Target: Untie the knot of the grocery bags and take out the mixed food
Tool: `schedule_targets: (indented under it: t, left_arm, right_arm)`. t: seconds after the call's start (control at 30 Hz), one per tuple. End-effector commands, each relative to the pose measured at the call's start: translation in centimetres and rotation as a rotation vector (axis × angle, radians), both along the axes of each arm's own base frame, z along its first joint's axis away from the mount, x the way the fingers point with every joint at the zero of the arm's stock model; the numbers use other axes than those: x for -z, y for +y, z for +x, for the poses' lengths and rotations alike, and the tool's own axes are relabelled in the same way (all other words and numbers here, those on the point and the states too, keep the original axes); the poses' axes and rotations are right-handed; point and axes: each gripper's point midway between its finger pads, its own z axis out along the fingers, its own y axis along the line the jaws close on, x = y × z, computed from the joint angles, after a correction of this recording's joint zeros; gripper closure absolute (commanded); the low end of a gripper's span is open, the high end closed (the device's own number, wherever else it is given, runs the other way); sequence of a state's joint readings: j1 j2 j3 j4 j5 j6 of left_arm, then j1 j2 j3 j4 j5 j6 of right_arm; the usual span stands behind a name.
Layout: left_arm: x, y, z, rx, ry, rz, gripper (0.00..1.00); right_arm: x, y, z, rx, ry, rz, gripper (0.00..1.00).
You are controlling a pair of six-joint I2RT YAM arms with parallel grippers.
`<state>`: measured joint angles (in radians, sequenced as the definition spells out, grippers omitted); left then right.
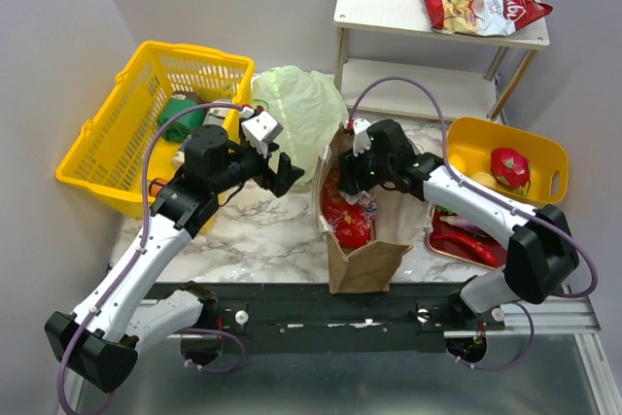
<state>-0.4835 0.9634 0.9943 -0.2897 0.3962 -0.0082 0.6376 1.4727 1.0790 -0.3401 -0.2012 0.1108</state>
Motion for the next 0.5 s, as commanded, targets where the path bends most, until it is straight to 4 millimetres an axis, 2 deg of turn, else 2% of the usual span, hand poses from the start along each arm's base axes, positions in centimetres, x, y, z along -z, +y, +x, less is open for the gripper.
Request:
schedule_targets:
  t: [0.0,0.03,0.13,0.2,0.23,0.27,0.3,0.33,0.37,0.4,0.47]
  left_arm:
    - [-0.2,-0.5,0.1,0.018,0.008,-0.048,0.02]
    - [-0.3,-0.6,0.1,0.025,0.009,-0.053,0.02]
    - [-0.3,-0.8,0.4,0.031,0.004,-0.056,0.02]
    - [-0.4,-1.0,0.4,0.047,-0.002,-0.044,0.02]
    - [-0.4,-1.1,0.4,0.055,-0.004,-0.038,0.02]
    - [-0.7,-1.3,0.3,0.076,-0.008,-0.036,0.02]
    - [-0.9,-1.5,0.1,0.093,-0.012,-0.034,0.02]
    - [-1.0,-1.5,0.1,0.108,-0.03,-0.019,0.02]
    - [-1.2,-1.9,0.0,0.135,-0.032,-0.019,0.02]
    - [-1.3,-2.0,0.0,0.15,-0.042,-0.015,0.02]
    - [-1.8,-2.5,0.2,0.181,-0.075,-0.004,0.01]
  right_arm:
    - [-3.2,1.7,2.6,-0.059,-0.167,0.044,0.9]
    - [-3.9,1.8,2.6,-0.119,-0.221,0.032,0.99]
    - [-7.4,1.8,1.2,-0.267,-0.371,0.045,1.0]
    - [-9.5,1.3,-0.7,-0.365,-0.428,0.045,1.0]
    - [-12.2,0.5,-1.8,-0.43,-0.539,0.034,1.0]
    - [-12.3,-0.2,-3.4,-0.49,-0.529,0.007,1.0]
    - [-13.5,-0.2,-5.0,-0.577,-0.557,0.026,1.0]
    - [-16.6,-1.0,-6.3,-0.667,-0.698,-0.001,1.0]
    - [-16.4,-1.9,-8.0,-0.736,-0.685,-0.026,1.0]
    - [-17.3,-2.4,-9.1,-0.783,-0.73,-0.033,1.0]
    - [-18.3,-3.8,-9.9,-0.816,-0.826,-0.101,0.99]
